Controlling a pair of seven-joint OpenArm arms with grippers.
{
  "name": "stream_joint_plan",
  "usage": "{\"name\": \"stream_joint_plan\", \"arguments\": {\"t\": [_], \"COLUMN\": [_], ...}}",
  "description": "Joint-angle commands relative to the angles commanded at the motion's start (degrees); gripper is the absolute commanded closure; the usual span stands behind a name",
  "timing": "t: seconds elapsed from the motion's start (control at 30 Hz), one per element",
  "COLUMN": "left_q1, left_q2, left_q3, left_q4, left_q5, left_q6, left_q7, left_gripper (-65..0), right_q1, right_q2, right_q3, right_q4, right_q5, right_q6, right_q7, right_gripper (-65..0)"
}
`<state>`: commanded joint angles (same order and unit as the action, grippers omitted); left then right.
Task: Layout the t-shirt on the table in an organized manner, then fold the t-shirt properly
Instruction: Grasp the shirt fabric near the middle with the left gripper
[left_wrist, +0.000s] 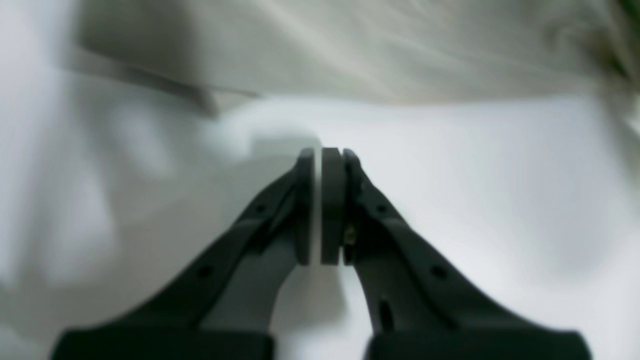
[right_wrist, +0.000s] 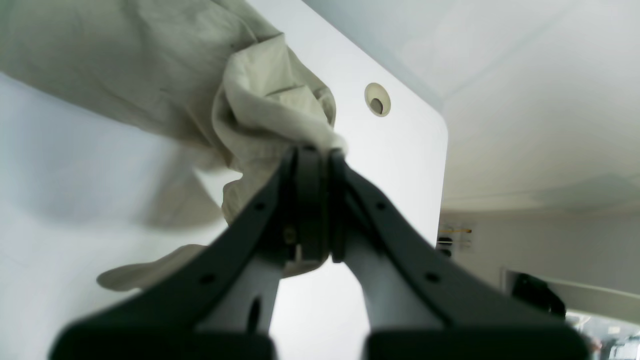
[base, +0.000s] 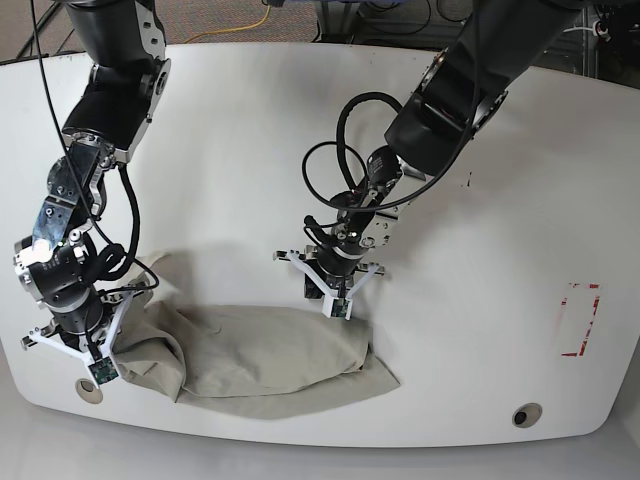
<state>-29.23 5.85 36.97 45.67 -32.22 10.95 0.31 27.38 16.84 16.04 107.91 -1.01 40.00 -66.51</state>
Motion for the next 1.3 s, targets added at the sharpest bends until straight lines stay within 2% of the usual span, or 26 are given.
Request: {"name": "stream_joint_plan", "arguments": {"t": [0.07,0.17,0.27,0.37,0.43,0.6,0.77,0.93,1.07,1.3], "left_q1": [0.4,0.3,0.1,-2.7,-3.9,-6.8,-8.8,-11.1,-11.7,-13.2], "left_q2": [-0.6,-0.6,-0.4,2.0,3.2,3.2,3.2,3.2,3.2,3.2], "left_q3": [0.0,0.0,0.0,0.0,0.0,0.1,0.4,1.0,4.2,4.5], "left_q4": [2.3,2.5,1.0,-4.1,-7.7,-18.9,-22.6,-26.1,-27.1,-27.3], "left_q5": [0.0,0.0,0.0,0.1,0.1,-0.1,-3.5,-4.7,-4.9,-4.8], "left_q6": [1.6,1.8,1.9,2.1,2.1,2.1,1.9,1.8,1.8,1.8], "left_q7": [0.1,0.4,0.4,0.0,-1.0,-8.5,-11.5,-11.8,-12.0,-12.0], "left_gripper": [-1.1,-4.2,-15.4,-33.9,-37.4,-37.4,-37.5,-37.6,-37.6,-37.8], "right_q1": [0.0,0.0,0.0,0.0,0.0,0.0,0.0,0.0,0.0,0.0], "right_q2": [-0.1,-0.2,-0.2,-0.3,-0.3,-0.4,-0.4,0.0,-0.2,-0.3], "right_q3": [0.0,0.0,0.0,-0.2,-0.2,-0.4,-0.2,-0.1,-0.1,-0.3], "right_q4": [0.0,0.0,-0.1,-0.2,-0.2,-0.1,-0.1,-0.1,-0.1,0.0], "right_q5": [0.0,0.0,0.0,0.0,0.0,0.0,0.0,0.0,0.0,0.0], "right_q6": [0.0,0.0,0.0,0.0,0.0,0.0,0.0,0.0,0.0,0.0], "right_q7": [0.0,0.0,0.0,0.0,0.0,0.0,0.0,0.0,0.0,0.0], "right_gripper": [-0.3,-0.3,-0.3,-0.3,-0.3,-0.3,-0.3,-0.3,-0.3,-0.3]}}
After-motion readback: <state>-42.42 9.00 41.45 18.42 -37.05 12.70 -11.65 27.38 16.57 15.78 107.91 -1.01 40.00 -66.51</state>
